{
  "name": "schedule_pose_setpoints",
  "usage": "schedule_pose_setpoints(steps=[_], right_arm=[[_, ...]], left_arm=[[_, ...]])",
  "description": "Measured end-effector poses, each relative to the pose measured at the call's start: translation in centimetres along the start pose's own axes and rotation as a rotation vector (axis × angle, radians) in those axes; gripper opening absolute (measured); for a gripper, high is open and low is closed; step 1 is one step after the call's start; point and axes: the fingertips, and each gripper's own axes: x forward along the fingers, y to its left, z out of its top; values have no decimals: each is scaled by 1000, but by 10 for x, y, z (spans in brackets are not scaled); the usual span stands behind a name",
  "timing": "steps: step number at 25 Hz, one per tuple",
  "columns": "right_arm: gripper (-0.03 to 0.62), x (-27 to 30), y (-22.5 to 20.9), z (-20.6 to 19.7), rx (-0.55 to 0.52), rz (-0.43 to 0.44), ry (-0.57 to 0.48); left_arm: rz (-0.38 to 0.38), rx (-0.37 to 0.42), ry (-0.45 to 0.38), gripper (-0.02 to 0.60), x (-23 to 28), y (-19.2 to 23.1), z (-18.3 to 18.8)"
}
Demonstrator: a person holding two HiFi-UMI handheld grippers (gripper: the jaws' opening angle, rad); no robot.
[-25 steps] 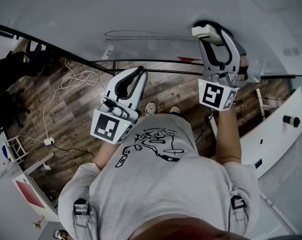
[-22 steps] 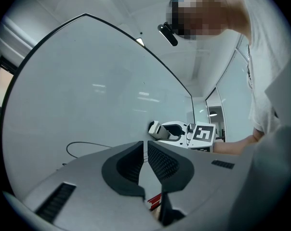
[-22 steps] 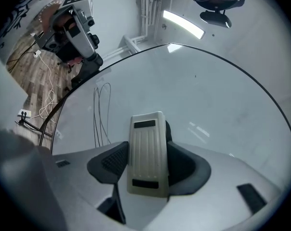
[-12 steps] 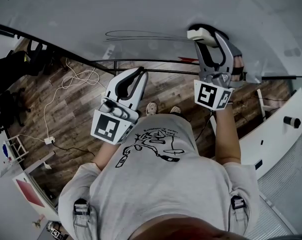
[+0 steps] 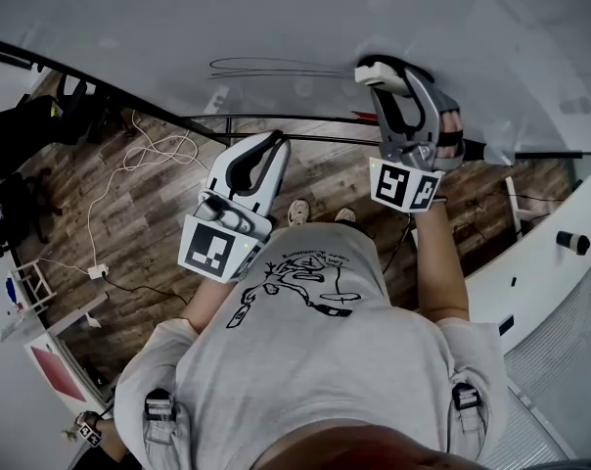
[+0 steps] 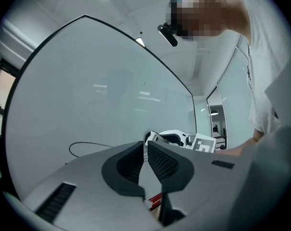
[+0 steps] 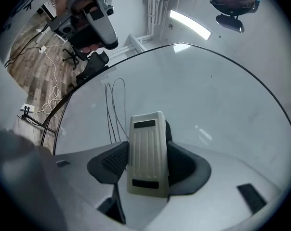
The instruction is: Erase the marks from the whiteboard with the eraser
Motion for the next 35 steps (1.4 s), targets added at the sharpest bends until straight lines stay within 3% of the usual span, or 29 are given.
schedule_pose_setpoints(steps=[12, 25, 35], right_arm=[[258, 3, 16, -5, -15, 19, -2], [258, 12, 112, -26, -76, 176, 27], [261, 2, 97, -3, -20, 208, 40]], left_arm=[[3, -2, -7, 41, 2, -2, 3], [31, 3, -22, 41, -8, 2, 7], [52, 6, -7, 41, -18, 5, 4]])
